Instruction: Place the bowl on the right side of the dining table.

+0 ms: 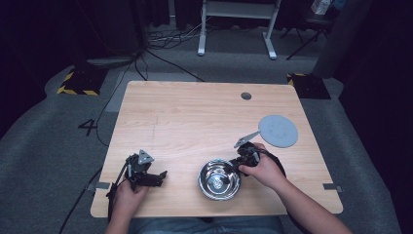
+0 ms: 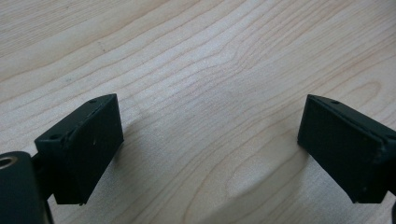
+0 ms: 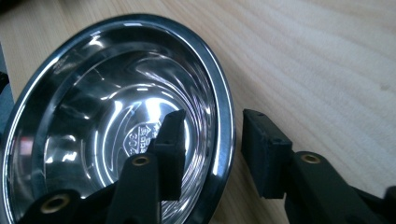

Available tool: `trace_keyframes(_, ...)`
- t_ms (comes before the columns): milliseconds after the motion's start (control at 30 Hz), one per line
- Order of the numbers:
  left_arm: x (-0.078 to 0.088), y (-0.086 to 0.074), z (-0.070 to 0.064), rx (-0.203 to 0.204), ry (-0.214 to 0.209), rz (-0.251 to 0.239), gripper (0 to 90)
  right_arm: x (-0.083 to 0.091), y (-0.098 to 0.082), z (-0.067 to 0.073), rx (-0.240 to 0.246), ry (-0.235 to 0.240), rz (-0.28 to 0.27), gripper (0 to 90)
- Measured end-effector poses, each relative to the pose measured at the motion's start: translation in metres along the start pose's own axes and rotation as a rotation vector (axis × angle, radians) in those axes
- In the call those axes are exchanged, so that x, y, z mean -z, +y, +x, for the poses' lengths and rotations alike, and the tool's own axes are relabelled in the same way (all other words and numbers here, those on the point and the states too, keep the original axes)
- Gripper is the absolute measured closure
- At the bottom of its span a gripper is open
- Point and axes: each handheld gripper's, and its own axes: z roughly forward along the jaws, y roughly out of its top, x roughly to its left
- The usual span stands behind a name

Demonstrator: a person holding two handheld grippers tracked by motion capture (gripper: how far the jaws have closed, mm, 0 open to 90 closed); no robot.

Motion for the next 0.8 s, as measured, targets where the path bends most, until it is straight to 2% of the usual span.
trace_keyframes(100, 0.000, 0.000, 0.000, -0.001, 0.000, 0.001, 6.9, -0.004, 0.001, -0.004, -0.021, 0.014, 0.042, 68.0)
trace_keyframes(233, 0.000, 0.000, 0.000, 0.000, 0.000, 0.000, 7.0, -0.006, 0.003, -0.005, -0.053, 0.051, 0.066, 74.5)
trace_keyframes(467, 0.000, 0.000, 0.000, 0.000, 0.000, 0.000, 6.9, -0.010, 0.007, 0.000, -0.056, 0.047, 0.110, 81.9)
trace_keyframes(700, 0.000, 0.000, 0.000, 0.000, 0.001, 0.001, 6.9, -0.011, 0.008, 0.001, -0.080, 0.040, 0.114, 85.5)
trace_keyframes(767, 0.000, 0.000, 0.000, 0.000, 0.000, 0.000, 6.9, -0.009, 0.009, 0.002, -0.099, 0.052, 0.099, 87.0)
trace_keyframes(800, 0.000, 0.000, 0.000, -0.001, 0.001, 0.002, 6.9, -0.008, 0.010, 0.003, -0.094, 0.044, 0.093, 87.4)
